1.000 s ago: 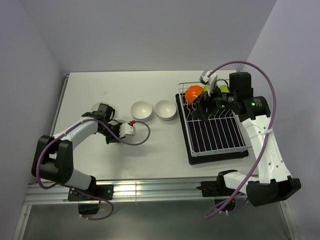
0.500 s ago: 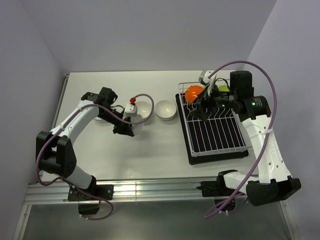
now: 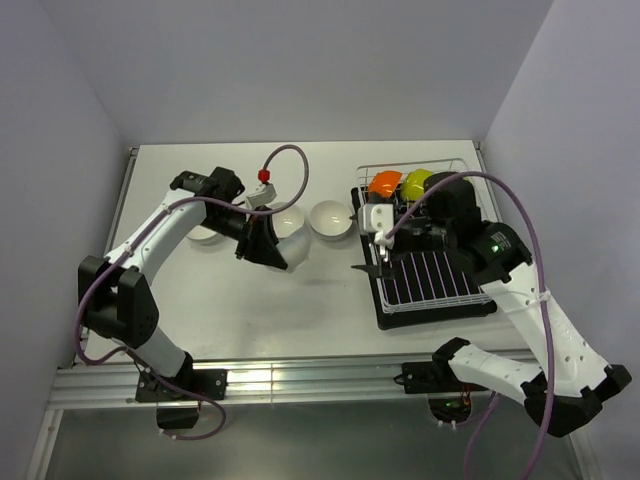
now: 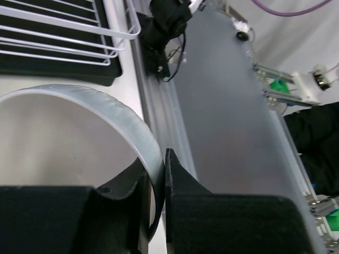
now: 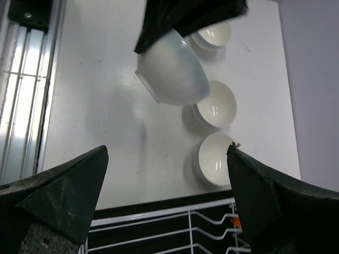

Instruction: Load the bowls into the dish rack

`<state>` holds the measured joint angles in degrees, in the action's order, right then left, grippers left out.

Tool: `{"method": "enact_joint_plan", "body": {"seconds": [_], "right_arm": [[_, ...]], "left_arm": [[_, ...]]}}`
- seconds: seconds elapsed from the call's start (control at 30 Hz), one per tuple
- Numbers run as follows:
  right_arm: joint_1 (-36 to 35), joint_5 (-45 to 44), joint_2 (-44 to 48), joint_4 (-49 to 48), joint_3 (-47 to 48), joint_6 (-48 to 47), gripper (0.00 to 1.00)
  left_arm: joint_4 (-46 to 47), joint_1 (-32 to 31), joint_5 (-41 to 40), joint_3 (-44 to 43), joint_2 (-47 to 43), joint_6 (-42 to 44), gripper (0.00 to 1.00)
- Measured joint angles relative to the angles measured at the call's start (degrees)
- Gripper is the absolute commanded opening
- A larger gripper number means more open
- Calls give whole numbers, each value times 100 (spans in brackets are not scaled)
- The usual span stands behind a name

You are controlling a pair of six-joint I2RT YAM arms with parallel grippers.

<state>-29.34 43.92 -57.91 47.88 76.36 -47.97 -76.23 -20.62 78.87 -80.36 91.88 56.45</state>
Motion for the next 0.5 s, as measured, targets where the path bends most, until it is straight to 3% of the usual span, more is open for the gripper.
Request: {"method": "enact_joint_plan", "body": {"seconds": [0.17,0.5], "right_arm": [[-807,-157,-109,-133,-142,-619,100],[-1705,-378,-518,-162,-162,-1255,100]], "left_arm": [[-20,-243,120,-4,24,-247,0],[-76,-811,232,-20,24,-428,0]]}}
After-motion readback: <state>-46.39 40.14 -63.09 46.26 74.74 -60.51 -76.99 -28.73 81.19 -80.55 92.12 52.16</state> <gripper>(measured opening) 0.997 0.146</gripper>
